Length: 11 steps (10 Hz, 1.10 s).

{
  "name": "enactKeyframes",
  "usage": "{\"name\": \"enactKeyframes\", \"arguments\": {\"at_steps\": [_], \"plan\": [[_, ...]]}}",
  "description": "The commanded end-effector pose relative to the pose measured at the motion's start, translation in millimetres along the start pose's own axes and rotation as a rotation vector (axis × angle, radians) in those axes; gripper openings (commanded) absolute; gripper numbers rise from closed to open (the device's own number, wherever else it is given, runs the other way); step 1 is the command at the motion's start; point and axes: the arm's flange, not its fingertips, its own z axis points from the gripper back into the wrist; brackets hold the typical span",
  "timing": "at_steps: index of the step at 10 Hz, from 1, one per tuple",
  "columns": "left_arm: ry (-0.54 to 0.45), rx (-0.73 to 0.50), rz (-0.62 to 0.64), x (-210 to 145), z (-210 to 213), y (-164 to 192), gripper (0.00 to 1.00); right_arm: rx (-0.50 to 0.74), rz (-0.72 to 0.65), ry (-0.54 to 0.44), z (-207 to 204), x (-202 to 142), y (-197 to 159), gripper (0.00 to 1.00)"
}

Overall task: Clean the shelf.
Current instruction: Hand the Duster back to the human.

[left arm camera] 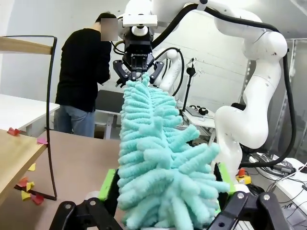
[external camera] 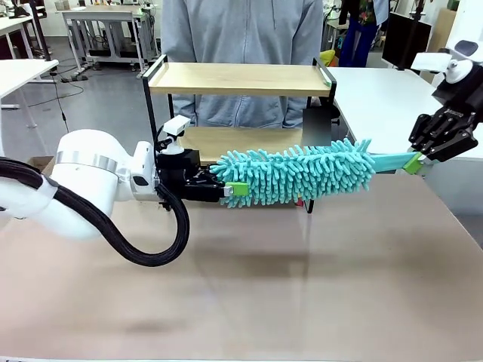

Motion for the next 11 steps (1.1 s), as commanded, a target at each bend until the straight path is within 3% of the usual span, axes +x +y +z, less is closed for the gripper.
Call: {"name": "enactKeyframes", "arguments": {"at_steps": [1,2,3,4,5,11], "plan": [[-0.039,0.028,-0.033,-1.6,-5.1,5.4,0.41,0.0,0.011,-0.005,2.1,0.5,0.4,0.13],[-0.05,0.032,-0.035,-1.3,-4.3,5.1,0.41,0.0,0.011,-0.005,2.1,0.5,0.4,0.13],[-0.058,0.031,-0.035,-0.5,-2.8,4.9,0.0,0.0,0.011,-0.005,2.1,0.5,0.4,0.13],[-0.06,0.024,-0.032,-0.5,-2.0,4.5,0.35,0.0,0.011,-0.005,2.1,0.5,0.4,0.13],[-0.061,0.016,-0.027,0.0,-1.6,3.9,0.0,0.0,0.011,-0.005,2.1,0.5,0.4,0.13],[-0.079,-0.033,-0.024,7.9,4.1,-2.2,0.0,0.0,0.011,-0.005,2.1,0.5,0.4,0.13]]}}
